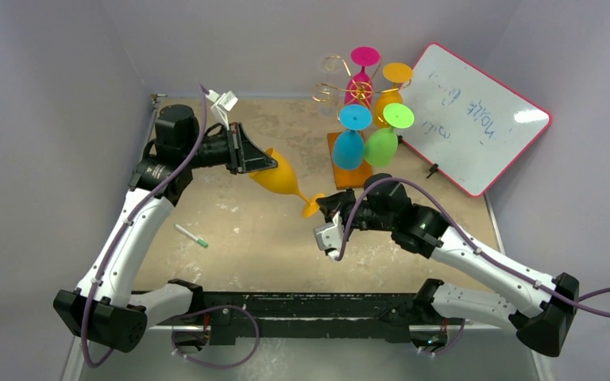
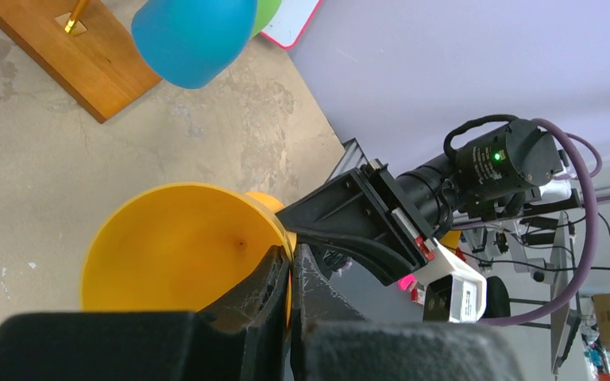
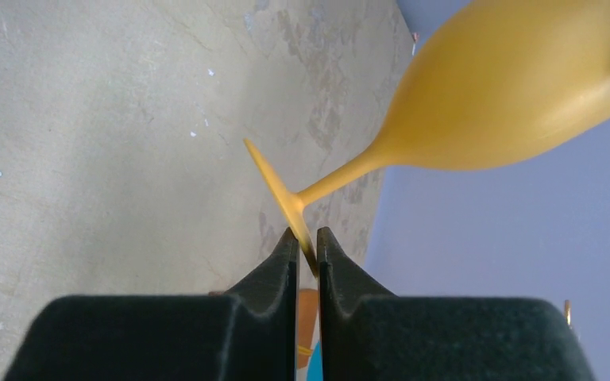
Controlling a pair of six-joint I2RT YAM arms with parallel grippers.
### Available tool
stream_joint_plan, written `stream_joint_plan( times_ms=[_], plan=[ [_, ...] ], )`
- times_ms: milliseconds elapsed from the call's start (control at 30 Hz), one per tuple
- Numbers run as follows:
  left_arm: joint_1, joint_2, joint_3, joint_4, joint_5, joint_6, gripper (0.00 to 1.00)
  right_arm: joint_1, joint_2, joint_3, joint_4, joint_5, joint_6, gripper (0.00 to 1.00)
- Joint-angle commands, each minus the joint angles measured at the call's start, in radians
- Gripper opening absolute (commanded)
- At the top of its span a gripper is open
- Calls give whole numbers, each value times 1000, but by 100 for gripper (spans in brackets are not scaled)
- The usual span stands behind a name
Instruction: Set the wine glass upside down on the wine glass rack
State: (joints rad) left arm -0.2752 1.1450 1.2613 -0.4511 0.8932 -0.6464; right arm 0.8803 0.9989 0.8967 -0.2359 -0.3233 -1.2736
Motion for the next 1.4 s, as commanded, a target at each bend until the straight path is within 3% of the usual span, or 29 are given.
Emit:
stream_joint_plan(
  times_ms=[0,133,300,400,600,933,1200,1367],
  plan=[
    [2,-44,-4,110,10,-53,0,7,-22,14,25,9,-1,1],
    [2,-63,-5,152,-20,-73,6,14,-36,25,8,-40,47,0],
    [3,-74,7,168,-110,-69,34,20,-40,16,2,-57,61,0],
    [3,-82,20,168,-207,-68,46,22,-34,19,-1,-84,82,0],
    [5,-110,46,122,-330,5,48,22,-21,14,59,-120,205,0],
    [2,-242,-31,183,-300,24,50,22,-46,-38,367,-210,701,0],
    [2,-310,-127,264,-156,-27,52,23,-43,-130,797,-158,1290,0],
    [3,-334,-164,300,-88,-78,53,22,3,-64,788,-9,1614,0]
  ],
)
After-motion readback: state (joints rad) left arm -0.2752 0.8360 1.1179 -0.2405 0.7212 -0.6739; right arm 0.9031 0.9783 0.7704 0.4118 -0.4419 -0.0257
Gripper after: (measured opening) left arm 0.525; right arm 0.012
